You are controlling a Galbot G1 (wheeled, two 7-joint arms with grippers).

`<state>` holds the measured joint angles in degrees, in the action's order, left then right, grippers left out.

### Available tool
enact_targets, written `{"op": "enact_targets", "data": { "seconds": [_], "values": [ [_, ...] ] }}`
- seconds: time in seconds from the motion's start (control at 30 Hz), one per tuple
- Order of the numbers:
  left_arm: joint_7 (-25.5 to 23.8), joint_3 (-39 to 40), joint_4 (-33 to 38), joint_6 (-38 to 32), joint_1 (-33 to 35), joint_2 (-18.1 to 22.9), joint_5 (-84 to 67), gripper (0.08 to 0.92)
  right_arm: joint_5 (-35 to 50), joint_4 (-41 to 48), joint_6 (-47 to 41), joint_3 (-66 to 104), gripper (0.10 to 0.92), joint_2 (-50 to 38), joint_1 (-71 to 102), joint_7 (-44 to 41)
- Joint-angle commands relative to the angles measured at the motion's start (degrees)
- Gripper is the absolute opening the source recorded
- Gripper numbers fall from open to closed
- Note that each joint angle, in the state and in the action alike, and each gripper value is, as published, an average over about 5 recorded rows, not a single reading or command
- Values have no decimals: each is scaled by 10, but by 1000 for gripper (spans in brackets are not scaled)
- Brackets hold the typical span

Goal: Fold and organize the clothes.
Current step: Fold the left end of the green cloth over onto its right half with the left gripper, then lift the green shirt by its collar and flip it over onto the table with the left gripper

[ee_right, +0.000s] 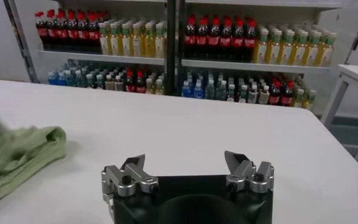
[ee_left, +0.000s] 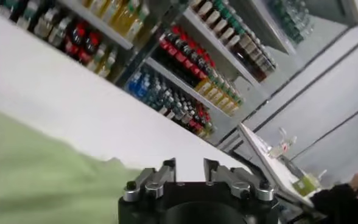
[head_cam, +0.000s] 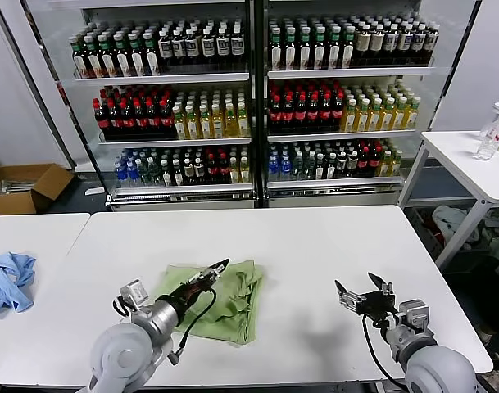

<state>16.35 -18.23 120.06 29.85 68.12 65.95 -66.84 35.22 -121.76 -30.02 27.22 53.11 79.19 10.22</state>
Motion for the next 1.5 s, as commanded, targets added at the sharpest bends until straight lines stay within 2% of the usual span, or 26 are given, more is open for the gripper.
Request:
{"op": "enact_targets", "data": {
  "seconds": [0.03,0.2,0.43,0.53,0.73,0.83,1.03,1.2,1.5],
  "values": [
    [-13,-63,10,-16,47,-47,240,436,-2,12,1,-9,823,3,-11,-1],
    [-1,-120,-68,-22,91,-61,273,566,-3,17,2,-13,823,5,-16,-2],
    [-10,-105,-107,12,97,-45,269,775,-3,16,2,-11,823,3,-15,-2],
    [-16,-92,-114,27,89,-38,264,815,-2,13,2,-8,823,0,-13,-2],
    [-21,-80,-130,32,71,-38,259,820,0,6,2,-1,823,-5,-6,-2],
    [-26,-82,-123,32,71,-40,235,775,0,2,3,2,823,-7,-3,-2],
    [-54,-94,-107,32,72,-40,142,611,1,-2,3,4,823,-5,-1,-1],
    [-81,-103,-132,33,57,-38,60,473,1,-7,2,8,823,-5,4,0],
    [-87,-146,-154,34,45,-25,-82,213,5,-19,2,27,823,-12,19,0]
  ]
}}
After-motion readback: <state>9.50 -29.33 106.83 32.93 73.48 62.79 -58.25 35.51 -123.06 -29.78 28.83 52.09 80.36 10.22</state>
